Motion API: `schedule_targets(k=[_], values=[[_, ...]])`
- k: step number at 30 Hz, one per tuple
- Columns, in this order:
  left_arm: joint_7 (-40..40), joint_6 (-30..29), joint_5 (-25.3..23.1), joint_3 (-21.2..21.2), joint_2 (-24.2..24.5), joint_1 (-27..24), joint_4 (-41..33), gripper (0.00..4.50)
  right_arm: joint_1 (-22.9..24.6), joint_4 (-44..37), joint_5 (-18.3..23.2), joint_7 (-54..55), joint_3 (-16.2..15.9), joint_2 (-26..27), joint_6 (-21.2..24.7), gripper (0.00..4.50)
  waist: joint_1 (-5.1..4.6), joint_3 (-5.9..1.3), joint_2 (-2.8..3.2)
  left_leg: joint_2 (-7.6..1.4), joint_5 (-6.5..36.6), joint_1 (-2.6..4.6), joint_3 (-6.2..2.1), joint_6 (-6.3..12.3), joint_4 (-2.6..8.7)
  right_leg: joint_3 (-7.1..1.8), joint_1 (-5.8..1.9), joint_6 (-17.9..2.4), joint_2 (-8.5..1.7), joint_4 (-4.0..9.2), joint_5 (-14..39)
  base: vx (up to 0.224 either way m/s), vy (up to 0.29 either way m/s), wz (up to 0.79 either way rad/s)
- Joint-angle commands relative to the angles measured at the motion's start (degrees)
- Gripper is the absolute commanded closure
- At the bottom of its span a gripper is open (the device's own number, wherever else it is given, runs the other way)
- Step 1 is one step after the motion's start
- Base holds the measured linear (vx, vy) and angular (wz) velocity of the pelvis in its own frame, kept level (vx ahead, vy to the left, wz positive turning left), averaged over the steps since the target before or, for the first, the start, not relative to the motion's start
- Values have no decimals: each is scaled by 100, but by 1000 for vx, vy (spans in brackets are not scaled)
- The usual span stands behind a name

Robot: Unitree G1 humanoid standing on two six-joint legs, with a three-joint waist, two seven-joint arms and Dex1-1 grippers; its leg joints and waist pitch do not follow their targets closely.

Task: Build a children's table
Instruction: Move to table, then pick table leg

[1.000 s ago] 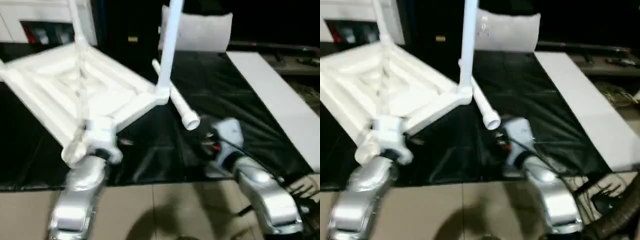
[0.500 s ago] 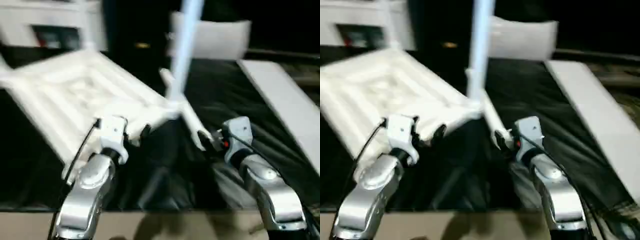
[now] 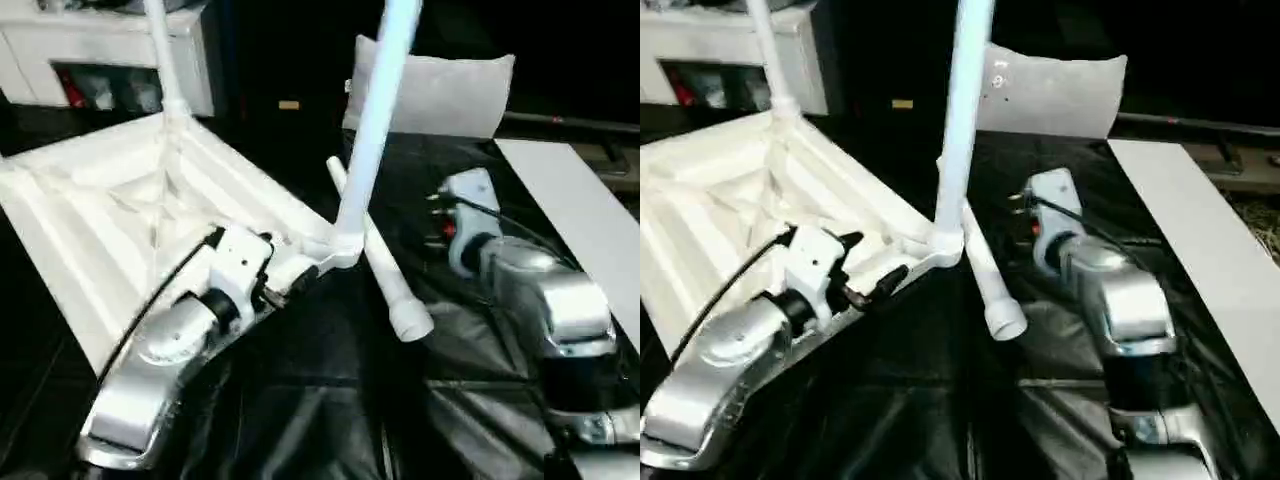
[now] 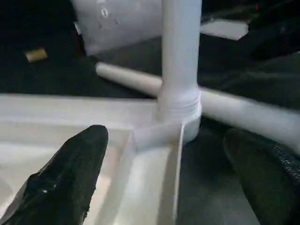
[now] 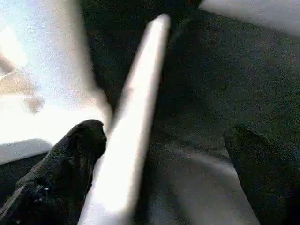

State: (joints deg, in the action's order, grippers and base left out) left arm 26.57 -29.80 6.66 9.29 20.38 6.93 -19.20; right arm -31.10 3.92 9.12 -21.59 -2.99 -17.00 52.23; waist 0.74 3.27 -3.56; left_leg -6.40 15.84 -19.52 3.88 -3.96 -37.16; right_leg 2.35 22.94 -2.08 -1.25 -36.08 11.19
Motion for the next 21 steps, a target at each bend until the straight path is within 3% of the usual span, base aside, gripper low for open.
schedule_targets(k=[1, 2, 3, 4, 6, 7, 8, 9, 12, 13, 14, 19, 21], values=[[363, -134, 104, 110, 206, 67, -244, 5, -295, 623, -61, -202, -134, -141, 161, 0, -6, -336, 127, -458, -1405, -36, -14, 87, 435, -300, -503, -1472, -605, 250, -951, 0, 0, 0], [472, -155, 116, 132, 294, 98, -279, 5, -438, 866, -111, -251, -196, -163, 142, 0, 4, -300, 128, -467, -975, -46, 5, 77, 456, -320, -505, -1497, -631, 304, -477, -65, 5, 4], [497, -165, 122, 138, 314, 107, -291, 5, -485, 955, -107, -282, -205, -158, 152, 0, 37, -231, 130, -509, 9, -9, 95, 37, 481, -343, -446, -1465, -668, 426, 760, -65, 5, 4], [579, -196, 141, 156, 375, 136, -330, 5, -638, 1240, -93, -379, -236, -142, 181, 0, 46, -240, 117, -525, 217, 22, 131, 36, 481, -340, -419, -1456, -678, 444, 1085, -69, -7, 8], [657, -212, 159, 184, 426, 163, -366, 5, -809, 1574, -142, -422, -294, -118, 187, 0, 54, -202, 109, -542, 568, -4, 202, 9, 517, -329, -378, -1275, -676, 502, 1883, -65, -14, 5], [699, -251, 173, 211, 465, 175, -402, 5, -933, 1797, -157, -509, -379, -108, 263, 0, 95, -189, 131, -568, 780, 38, 239, -45, 523, -327, -315, -1071, -676, 557, 2297, -61, -20, 2], [746, -305, 188, 254, 506, 178, -454, 0, -1060, 2030, -164, -591, -466, -83, 375, 30, 79, -213, 115, -570, 848, 34, 237, -62, 536, -315, -307, -1001, -663, 536, 2400, 0, 0, 0], [762, -326, 193, 271, 520, 178, -474, 0, -1102, 2108, -165, -618, -495, -71, 419, 30, 93, -225, 85, -573, 788, 12, 243, -56, 541, -317, -313, -937, -675, 538, 2426, 0, 0, 0], [795, -382, 207, 325, 549, 159, -534, 0, -1165, 2253, -160, -721, -619, -61, 544, 49, 119, -227, 94, -566, 728, 7, 275, -40, 542, -313, -285, -853, -652, 562, 2404, 0, 0, 0], [818, -423, 227, 385, 567, 136, -587, 0, -1178, 2372, -159, -816, -755, -73, 631, 49, 129, -250, 42, -577, 587, -16, 282, -35, 542, -311, -303, -825, -655, 537, 2318, 0, 0, 0], [832, -434, 232, 425, 573, 121, -615, 0, -1169, 2427, -152, -856, -811, -83, 685, 66, 133, -248, 71, -580, 511, -36, 294, -29, 544, -308, -297, -833, -650, 535, 2250, 0, 0, 0], [858, -442, 236, 451, 576, 111, -640, 0, -1176, 2512, -161, -888, -829, -88, 718, 104, 148, -312, 71, -595, 24, -91, 317, -45, 516, -304, -329, -950, -635, 444, 1443, 0, 0, 0], [958, -453, 269, 556, 587, 55, -702, 0, -1156, 2709, -195, -955, -840, -115, 714, 121, 147, -324, 123, -596, -154, -98, 332, -28, 502, -294, -329, -1073, -627, 415, 1073, 0, 0, 0]])
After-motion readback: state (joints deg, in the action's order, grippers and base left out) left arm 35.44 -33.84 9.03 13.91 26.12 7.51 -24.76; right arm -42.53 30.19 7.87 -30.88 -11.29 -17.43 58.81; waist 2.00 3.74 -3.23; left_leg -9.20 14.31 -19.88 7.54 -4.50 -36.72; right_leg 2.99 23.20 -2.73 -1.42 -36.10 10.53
